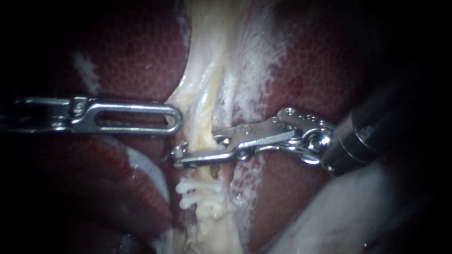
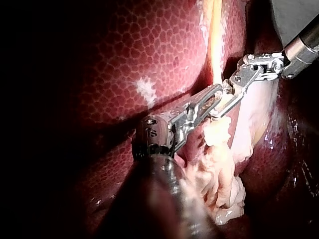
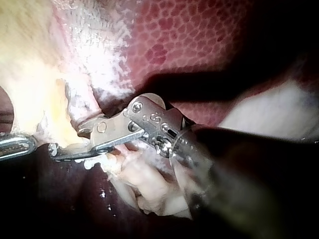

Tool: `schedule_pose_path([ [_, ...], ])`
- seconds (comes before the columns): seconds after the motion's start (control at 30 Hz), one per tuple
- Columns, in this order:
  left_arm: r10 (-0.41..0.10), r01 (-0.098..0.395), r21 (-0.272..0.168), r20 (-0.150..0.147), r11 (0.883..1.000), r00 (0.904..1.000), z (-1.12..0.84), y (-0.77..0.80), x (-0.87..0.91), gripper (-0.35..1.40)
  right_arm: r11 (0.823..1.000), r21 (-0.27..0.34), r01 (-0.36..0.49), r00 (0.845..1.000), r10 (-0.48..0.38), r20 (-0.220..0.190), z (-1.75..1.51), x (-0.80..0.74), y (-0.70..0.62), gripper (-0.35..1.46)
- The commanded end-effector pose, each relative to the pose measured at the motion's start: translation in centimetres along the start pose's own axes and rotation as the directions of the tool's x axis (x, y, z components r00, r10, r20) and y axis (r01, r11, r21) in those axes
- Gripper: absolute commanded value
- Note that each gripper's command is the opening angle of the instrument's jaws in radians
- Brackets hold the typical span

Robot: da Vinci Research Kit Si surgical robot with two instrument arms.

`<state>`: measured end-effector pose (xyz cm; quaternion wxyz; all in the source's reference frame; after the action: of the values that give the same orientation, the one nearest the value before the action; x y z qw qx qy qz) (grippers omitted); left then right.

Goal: Going back third clip left tube

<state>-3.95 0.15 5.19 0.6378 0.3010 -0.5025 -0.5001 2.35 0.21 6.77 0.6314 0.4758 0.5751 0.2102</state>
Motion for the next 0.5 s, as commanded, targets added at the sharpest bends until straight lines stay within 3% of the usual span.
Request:
schedule_pose_path([
  [0.03,0.0,0.0,0.0,0.0,1.0,1.0,0.0,0.0,0.0,-0.35,1.0,0.0,0.0,1.0,0.0,0.0,0.0,0.0,0.0,-0.35],
  [0.33,0.0,0.0,0.0,0.0,1.0,1.0,0.0,0.0,0.0,-0.35,1.0,0.0,0.0,1.0,0.0,0.0,0.0,-0.01,0.0,-0.35],
  [0.37,0.0,0.0,0.0,0.0,1.0,1.0,0.0,0.0,0.0,-0.35,1.0,-0.001,0.0,1.0,0.0,0.0,0.01,0.0,0.0,-0.27],
  [0.43,0.0,0.0,0.0,0.0,1.0,1.0,0.0,0.0,0.0,-0.35,1.0,-0.001,0.018,1.0,-0.018,0.001,0.02,0.0,0.0,0.09],
  [0.47,0.0,0.0,0.0,0.0,1.0,1.0,-0.01,0.0,0.0,-0.35,0.998,-0.002,0.07,0.997,-0.07,0.008,0.04,0.01,0.01,0.32],
  [0.5,0.0,0.0,0.001,0.0,1.0,1.0,-0.01,0.0,0.0,-0.35,0.992,-0.002,0.123,0.992,-0.123,0.013,0.05,0.02,0.01,0.4],
])
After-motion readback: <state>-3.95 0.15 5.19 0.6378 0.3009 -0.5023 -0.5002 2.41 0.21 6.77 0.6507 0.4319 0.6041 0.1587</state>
